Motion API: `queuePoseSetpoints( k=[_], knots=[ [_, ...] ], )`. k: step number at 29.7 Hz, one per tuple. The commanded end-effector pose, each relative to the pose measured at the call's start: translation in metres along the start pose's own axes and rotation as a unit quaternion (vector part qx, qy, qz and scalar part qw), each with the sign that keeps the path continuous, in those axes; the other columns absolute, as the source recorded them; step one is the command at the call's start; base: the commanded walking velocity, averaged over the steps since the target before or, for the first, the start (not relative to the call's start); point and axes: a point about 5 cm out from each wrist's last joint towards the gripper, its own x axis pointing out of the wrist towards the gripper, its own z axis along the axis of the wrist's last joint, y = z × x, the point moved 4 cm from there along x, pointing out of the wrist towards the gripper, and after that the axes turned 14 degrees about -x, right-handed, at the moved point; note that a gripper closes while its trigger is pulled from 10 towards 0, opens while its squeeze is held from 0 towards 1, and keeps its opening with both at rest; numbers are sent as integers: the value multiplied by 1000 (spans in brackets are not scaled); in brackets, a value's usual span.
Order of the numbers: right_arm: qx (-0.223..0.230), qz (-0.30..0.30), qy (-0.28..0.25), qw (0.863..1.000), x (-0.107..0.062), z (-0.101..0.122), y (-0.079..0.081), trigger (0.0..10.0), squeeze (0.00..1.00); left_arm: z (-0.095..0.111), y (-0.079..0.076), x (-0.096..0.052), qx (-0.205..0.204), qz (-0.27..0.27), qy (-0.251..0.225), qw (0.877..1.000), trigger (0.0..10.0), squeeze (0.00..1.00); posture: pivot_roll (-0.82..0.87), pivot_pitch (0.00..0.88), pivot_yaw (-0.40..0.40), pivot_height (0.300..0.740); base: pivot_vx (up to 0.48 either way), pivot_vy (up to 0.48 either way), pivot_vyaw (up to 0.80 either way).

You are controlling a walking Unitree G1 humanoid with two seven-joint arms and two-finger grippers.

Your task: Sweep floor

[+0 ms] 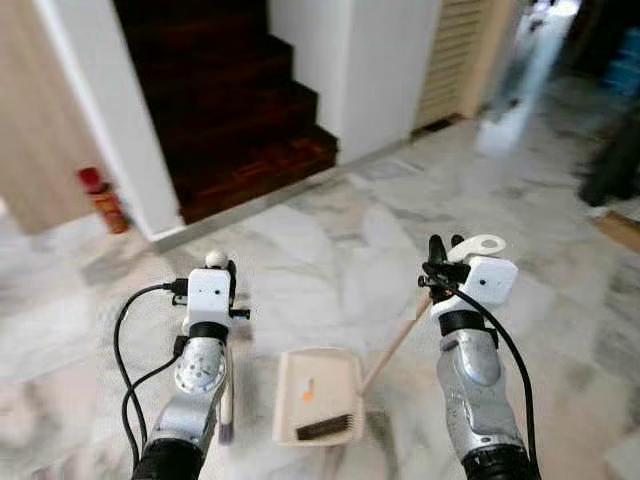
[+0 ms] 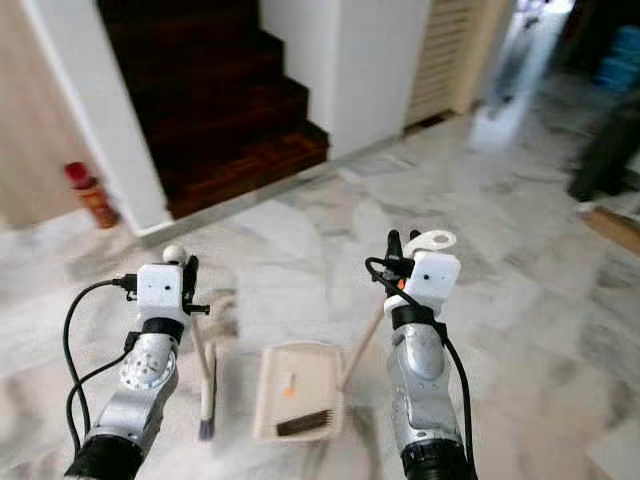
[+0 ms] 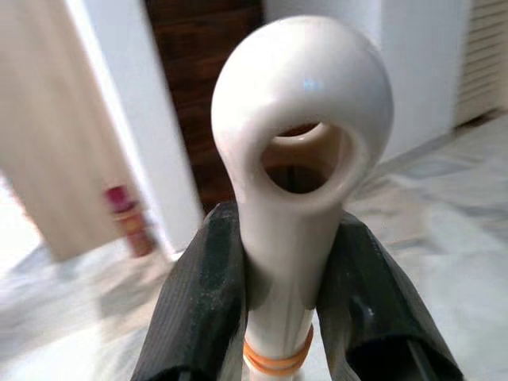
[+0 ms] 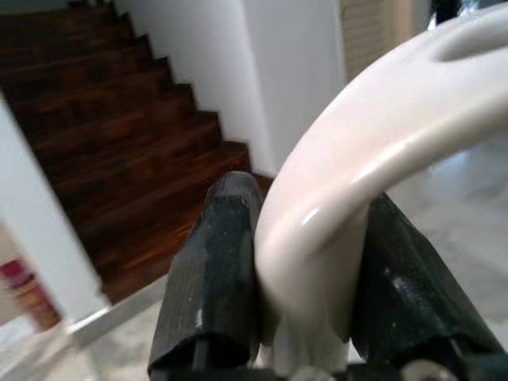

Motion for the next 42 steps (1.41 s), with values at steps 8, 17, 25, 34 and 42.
queuePoseSetpoints(
  k=[8, 17, 25, 34, 42],
  knots=[
    [5, -13, -22, 1000, 4, 11, -3, 10000, 0, 20, -5, 8, 5, -9, -36, 999, 10000, 0, -38, 0, -6, 740, 0, 0, 800],
    [5, -12, -21, 1000, 3, 11, -3, 10000, 0, 20, -3, 6, 7, -8, -36, 999, 10000, 0, -34, 0, -6, 740, 0, 0, 800],
    [7, -7, -20, 1000, 2, 10, -1, 10000, 0, 20, -2, 4, 7, -3, -36, 999, 10000, 0, -27, 0, -14, 740, 0, 0, 800],
    [8, -6, -17, 1000, 1, 9, 1, 10000, 0, 20, -3, 3, 6, -6, -35, 999, 10000, 0, -26, 0, -14, 740, 0, 0, 800],
    [16, -7, -10, 1000, 1, 7, 1, 10000, 0, 20, -8, 0, -2, -20, -34, 999, 10000, 0, -27, 0, -13, 740, 0, 0, 371]
  ],
)
